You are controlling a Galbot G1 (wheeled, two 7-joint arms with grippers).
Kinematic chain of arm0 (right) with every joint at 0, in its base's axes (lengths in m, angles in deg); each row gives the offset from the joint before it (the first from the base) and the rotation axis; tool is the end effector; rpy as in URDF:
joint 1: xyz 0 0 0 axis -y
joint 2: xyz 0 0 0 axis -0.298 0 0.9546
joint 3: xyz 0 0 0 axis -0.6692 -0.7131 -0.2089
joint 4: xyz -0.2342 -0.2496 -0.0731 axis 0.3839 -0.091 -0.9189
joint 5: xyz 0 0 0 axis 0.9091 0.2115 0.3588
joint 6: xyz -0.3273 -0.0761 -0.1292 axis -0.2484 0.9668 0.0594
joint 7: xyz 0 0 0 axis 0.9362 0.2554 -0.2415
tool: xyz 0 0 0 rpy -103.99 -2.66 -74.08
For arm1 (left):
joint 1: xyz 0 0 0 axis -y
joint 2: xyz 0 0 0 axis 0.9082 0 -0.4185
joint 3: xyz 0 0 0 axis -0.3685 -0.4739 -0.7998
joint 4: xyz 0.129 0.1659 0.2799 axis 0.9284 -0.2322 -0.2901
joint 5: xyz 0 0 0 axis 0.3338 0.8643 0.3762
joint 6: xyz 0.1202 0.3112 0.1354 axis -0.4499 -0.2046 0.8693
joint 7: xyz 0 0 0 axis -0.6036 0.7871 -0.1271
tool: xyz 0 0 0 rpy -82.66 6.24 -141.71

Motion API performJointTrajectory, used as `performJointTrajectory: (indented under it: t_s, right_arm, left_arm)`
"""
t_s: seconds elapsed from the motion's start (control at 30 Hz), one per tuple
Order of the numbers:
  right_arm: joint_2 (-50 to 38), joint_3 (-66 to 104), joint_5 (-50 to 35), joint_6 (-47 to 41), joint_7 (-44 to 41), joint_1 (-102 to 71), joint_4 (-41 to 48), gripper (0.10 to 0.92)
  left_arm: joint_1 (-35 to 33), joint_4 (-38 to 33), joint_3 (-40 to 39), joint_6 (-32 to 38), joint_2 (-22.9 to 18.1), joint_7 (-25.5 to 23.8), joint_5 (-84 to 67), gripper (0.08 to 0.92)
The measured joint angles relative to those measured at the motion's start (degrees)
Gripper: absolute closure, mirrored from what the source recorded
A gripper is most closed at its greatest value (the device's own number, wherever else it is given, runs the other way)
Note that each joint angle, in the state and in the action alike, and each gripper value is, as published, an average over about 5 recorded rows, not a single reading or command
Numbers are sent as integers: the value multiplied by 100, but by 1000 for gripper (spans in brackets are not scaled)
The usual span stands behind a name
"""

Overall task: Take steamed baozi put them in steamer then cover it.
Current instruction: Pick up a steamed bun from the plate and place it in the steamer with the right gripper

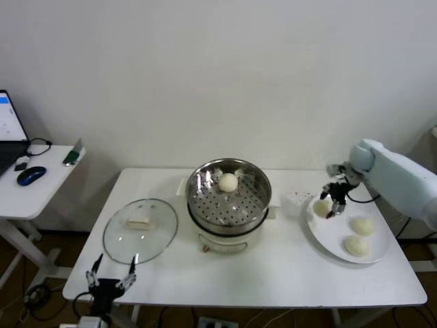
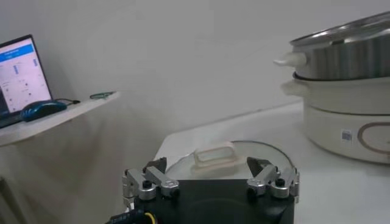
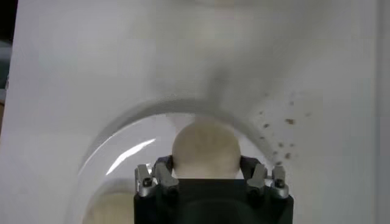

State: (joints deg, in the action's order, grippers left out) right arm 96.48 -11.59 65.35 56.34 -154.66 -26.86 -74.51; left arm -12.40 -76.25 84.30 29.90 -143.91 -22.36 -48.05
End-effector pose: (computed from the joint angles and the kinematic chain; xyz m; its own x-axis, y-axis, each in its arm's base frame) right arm 0.6233 -0.1972 -0.1218 -0.1141 -0.1500 0.9821 -0.9924 -0.0279 -0.1196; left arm 0.1345 0.0870 -0.3757 -0.9746 -0.0929 0.2039 -0.0366 0.9638 0.2642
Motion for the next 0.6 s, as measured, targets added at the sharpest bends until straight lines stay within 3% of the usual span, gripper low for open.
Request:
performJointTrajectory:
  t_s: [0.6]
  right_arm:
    - [1576,-1684,-2520,-943,330,1989,-451,321]
  left_arm:
    - [-132,-334,-323,-22,75,-4,131,177]
